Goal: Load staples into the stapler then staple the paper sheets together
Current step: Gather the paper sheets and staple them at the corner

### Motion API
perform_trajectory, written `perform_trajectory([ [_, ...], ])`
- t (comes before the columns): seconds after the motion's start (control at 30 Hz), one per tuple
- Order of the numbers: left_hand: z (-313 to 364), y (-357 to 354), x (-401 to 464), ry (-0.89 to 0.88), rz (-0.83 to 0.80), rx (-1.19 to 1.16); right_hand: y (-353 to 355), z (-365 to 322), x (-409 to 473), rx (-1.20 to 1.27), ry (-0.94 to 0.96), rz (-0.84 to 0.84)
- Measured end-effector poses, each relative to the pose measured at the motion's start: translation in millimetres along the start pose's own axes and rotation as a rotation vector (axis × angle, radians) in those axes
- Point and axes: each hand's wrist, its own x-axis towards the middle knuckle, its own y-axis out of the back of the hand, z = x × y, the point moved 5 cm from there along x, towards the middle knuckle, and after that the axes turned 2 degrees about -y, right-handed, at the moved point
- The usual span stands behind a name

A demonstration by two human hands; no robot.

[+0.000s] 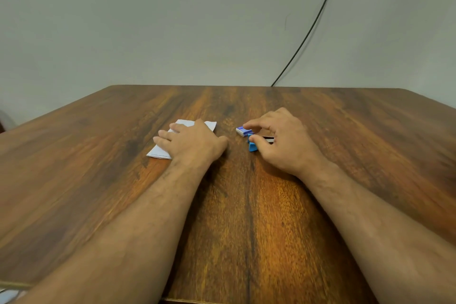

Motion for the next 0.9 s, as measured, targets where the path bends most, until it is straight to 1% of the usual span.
perform_trajectory([
  [0.13, 0.3, 1.4, 0.1, -0.011, 0.025, -0.015, -4.6, -8.2, -0.5, 0.008, 0.018, -0.035],
  [0.27, 3.5, 9.0, -6.1, -0.046, 0.106, -0.001, -4.2, -5.3, -0.5, 0.009, -0.002, -0.027],
  [0.4, 4.1, 13.8, -10.2, -0.030, 0.125, -0.055, -2.0, -2.2, 0.0, 0.033, -0.035, 0.002],
  [0.53, 3.3, 13.5, -9.8, 0.003, 0.113, -0.201, 2.3, -4.2, -0.5, 0.052, -0.056, 0.015],
  [0.63, 5.3, 14.5, -10.4, -0.013, 0.147, -0.347, 2.6, -3.6, -1.6, 0.083, -0.083, 0.022],
  [0.8, 8.9, 19.6, -12.1, -0.081, 0.226, -0.576, 2.6, -0.6, -2.6, 0.138, -0.142, 0.035],
  [0.9, 14.4, 21.1, -16.3, -0.176, 0.279, -0.693, 3.2, 1.3, -3.2, 0.263, -0.250, 0.064],
])
